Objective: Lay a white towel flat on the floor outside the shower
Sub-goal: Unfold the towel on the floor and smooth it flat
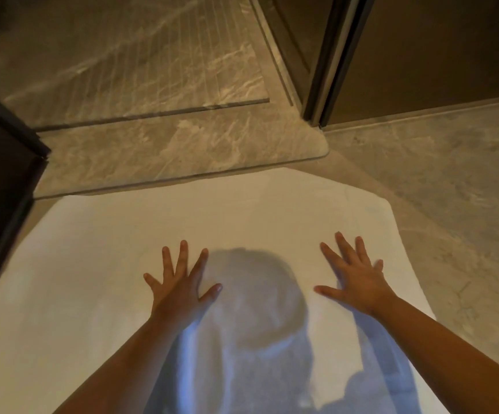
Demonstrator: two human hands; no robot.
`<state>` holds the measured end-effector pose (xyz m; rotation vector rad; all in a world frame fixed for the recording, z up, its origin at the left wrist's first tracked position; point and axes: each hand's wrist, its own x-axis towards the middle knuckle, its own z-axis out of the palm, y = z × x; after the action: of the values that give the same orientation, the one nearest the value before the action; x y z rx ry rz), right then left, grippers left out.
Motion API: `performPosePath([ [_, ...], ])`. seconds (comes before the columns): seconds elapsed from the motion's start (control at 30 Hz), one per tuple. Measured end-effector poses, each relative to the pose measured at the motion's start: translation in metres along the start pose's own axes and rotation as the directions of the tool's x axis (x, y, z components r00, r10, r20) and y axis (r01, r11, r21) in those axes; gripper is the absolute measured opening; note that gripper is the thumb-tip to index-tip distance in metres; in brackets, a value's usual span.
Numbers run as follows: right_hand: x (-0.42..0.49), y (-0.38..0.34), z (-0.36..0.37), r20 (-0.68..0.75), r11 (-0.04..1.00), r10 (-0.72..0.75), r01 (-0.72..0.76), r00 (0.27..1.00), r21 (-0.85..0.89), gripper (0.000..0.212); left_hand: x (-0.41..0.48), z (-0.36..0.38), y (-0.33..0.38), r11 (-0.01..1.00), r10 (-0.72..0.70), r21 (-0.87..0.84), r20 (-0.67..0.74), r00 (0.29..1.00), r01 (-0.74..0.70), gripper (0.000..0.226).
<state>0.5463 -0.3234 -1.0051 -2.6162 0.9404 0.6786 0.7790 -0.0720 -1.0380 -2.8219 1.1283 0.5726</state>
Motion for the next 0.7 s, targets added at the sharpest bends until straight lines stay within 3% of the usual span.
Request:
performPosePath([
  [0.23, 0.013, 0.007, 0.002, -0.049, 1.000, 0.002, -0.002, 0.999, 0.017, 0.091, 0.012, 0.001, 0.000, 0.998, 0.009, 0.064, -0.029, 1.000, -0.007, 0.079],
  [0.7, 0.016, 0.007, -0.004, -0.072, 0.999, -0.011, 0.015, 0.997, 0.050, 0.088, 0.019, -0.018, 0.004, 1.000, 0.030, 0.000, 0.032, 0.999, -0.030, 0.072],
])
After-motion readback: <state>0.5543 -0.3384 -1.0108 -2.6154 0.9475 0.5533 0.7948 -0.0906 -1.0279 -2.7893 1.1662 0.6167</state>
